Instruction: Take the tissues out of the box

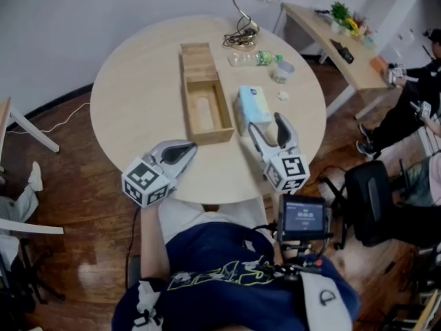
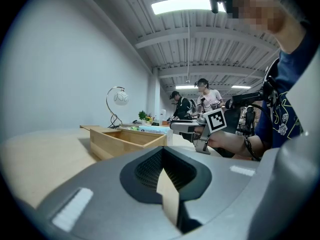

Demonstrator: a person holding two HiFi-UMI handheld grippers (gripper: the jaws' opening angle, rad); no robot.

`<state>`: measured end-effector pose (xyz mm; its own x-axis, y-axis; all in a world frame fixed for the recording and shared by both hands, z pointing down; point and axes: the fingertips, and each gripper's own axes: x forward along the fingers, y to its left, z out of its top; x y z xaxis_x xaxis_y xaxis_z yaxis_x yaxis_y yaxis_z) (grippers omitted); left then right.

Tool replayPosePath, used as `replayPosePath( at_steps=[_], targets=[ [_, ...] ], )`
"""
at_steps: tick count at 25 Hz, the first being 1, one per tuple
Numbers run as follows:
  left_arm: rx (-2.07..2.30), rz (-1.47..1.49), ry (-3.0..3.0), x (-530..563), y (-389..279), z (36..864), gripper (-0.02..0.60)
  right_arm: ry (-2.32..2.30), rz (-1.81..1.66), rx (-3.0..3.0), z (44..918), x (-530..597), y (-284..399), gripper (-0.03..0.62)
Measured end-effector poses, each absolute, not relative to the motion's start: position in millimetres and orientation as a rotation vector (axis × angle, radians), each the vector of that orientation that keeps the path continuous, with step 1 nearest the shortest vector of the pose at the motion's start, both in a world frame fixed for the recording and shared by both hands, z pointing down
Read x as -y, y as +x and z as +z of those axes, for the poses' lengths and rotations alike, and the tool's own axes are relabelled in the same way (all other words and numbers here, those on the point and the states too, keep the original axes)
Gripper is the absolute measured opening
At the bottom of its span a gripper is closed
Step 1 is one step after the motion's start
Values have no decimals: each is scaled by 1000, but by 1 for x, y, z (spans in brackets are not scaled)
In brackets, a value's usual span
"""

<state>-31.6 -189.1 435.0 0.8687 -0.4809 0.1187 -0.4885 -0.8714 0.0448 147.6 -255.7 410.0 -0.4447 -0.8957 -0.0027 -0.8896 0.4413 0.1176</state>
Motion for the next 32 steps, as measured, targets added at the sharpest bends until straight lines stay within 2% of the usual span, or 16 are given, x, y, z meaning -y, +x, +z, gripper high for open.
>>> replayPosePath(
  at_steps=[4,6,16,18,25,28,32],
  targets=[
    [775,164,2957,191,-32,434,0,1619,-160,2698,406,243,146,329],
    [776,171,2958,192,-32,435,0,1614,-163,2734,404,237,144,284],
    [763,163,2959,191,-31,436,0,1466,-231,2843,392,217,110,222],
    [764,160,2961,190,-31,435,0,1428,-240,2863,391,214,103,181],
    [768,155,2964,190,-31,435,0,1356,-150,2930,395,211,93,156],
    [773,146,2961,190,-31,432,0,1331,-147,2960,392,209,90,101],
    [771,147,2968,190,-31,434,0,1280,-121,2987,393,207,83,72]
  ],
)
